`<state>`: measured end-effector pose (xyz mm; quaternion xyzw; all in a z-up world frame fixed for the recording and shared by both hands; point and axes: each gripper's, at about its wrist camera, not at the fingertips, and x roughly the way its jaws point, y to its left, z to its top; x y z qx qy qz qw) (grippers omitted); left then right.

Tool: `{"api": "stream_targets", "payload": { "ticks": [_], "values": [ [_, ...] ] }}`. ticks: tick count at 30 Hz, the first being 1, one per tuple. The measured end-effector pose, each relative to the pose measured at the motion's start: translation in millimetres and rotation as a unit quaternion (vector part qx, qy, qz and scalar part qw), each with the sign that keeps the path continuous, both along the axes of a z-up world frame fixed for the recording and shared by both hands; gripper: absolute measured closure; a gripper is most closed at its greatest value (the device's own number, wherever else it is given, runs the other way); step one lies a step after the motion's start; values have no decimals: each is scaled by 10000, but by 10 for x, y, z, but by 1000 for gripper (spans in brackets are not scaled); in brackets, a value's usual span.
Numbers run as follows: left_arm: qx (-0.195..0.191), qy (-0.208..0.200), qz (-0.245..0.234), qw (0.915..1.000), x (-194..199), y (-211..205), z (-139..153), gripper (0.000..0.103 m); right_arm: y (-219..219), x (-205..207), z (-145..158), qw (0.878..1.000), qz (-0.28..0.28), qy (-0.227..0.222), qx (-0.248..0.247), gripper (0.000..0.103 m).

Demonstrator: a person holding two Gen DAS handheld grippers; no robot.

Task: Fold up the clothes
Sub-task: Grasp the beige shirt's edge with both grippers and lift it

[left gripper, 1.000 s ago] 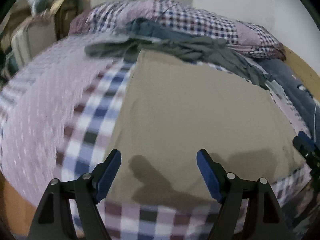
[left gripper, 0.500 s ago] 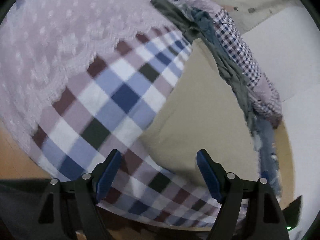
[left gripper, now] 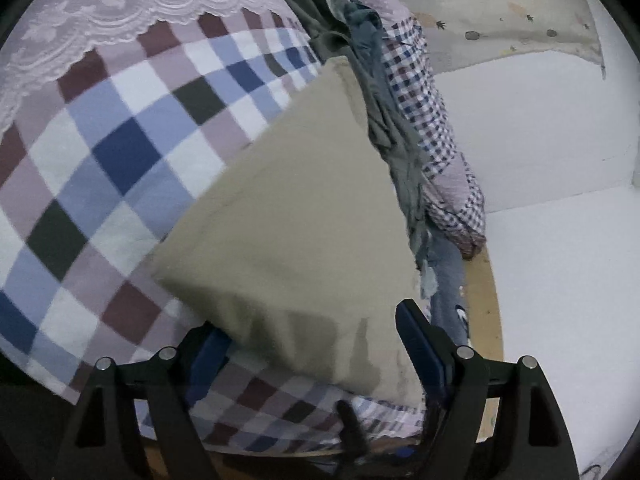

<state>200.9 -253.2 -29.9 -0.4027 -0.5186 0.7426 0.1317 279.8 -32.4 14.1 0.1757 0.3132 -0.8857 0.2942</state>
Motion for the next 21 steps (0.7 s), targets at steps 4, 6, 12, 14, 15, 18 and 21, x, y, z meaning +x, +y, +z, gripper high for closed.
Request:
{"api": "stream_targets", "payload": {
  "ticks": [4,6,12,14,15,18,21],
  "values": [
    [344,248,31,9991,-39,-20,108,19,-162,94,-66,9987,296,309,285,15],
    [486,392,29,9980,-53,-31,182,19,-247,114,-102,9974,386,447,410,15],
    [777,496,48,9957,-116,-68,218,19,-502,122,-208,9925,564,793,733,15],
    [842,505,48,9952,-128,-88,212,19,-578,100,-238,9912,585,884,789,16],
    [871,515,50,9949,-128,-103,212,19,-608,73,-255,9910,588,891,804,16],
    [960,585,43,9937,-120,-128,220,19,-682,-39,-305,9918,501,780,878,29],
    [1000,653,43,9928,-107,-141,237,19,-747,-165,-351,9926,358,623,984,71]
  ]
}}
